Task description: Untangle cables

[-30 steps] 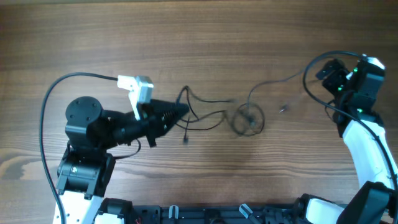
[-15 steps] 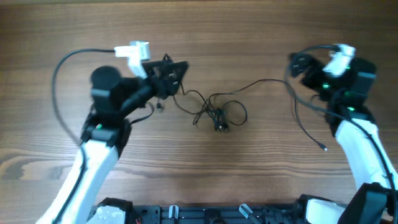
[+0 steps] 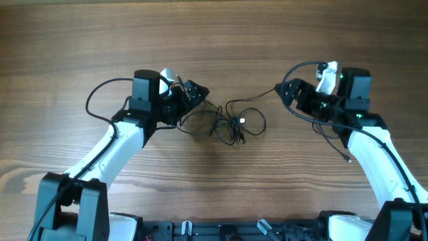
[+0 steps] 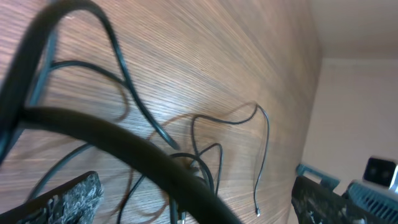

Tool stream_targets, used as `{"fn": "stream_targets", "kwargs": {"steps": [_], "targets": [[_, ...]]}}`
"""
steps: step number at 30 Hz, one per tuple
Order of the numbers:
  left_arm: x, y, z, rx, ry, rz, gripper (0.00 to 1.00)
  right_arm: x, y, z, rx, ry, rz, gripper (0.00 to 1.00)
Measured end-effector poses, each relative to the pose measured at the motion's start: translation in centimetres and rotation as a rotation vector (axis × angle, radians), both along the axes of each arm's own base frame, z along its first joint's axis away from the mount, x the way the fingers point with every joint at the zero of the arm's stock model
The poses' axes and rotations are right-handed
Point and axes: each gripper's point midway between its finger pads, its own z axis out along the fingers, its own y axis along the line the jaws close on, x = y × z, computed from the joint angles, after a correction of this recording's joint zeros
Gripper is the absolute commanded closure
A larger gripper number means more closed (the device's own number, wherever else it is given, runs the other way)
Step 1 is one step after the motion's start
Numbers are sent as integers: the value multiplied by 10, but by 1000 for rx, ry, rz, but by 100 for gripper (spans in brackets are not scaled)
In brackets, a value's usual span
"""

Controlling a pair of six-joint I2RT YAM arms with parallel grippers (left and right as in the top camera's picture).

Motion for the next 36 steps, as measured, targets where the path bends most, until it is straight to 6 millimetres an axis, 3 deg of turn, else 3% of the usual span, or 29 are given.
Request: {"fn": "stream_targets", "kwargs": {"steps": [4,7,10,14,16,21,25,28,32,36], "targets": [[-12,24,-10,36,119,45,1,-19,5,-9,16,83,32,0],[-16,44,5,74,178,61,0,-24,6,-2,14,68,49,0],[-11,49,50,118,134,14,0,-25,7,10,11,27,57,0],[-12,40,116,259,-16,-102,0,-27,8,18,13,2,61,0],[-17,35,124,343,-60,-145,0,-30,8,17,13,16,63,0],[-45,28,94,557,15,-273,0,-38,8,10,17,68,64,0],[-51,29,64,683,95,-335,0,-44,9,7,19,97,64,0],[-56,51,36,888,203,-337,0,-49,9,3,18,123,68,0],[-50,89,35,1088,253,-181,0,-53,9,1,12,138,79,0],[-39,109,43,1168,233,-29,0,-55,9,0,9,140,86,0]]}}
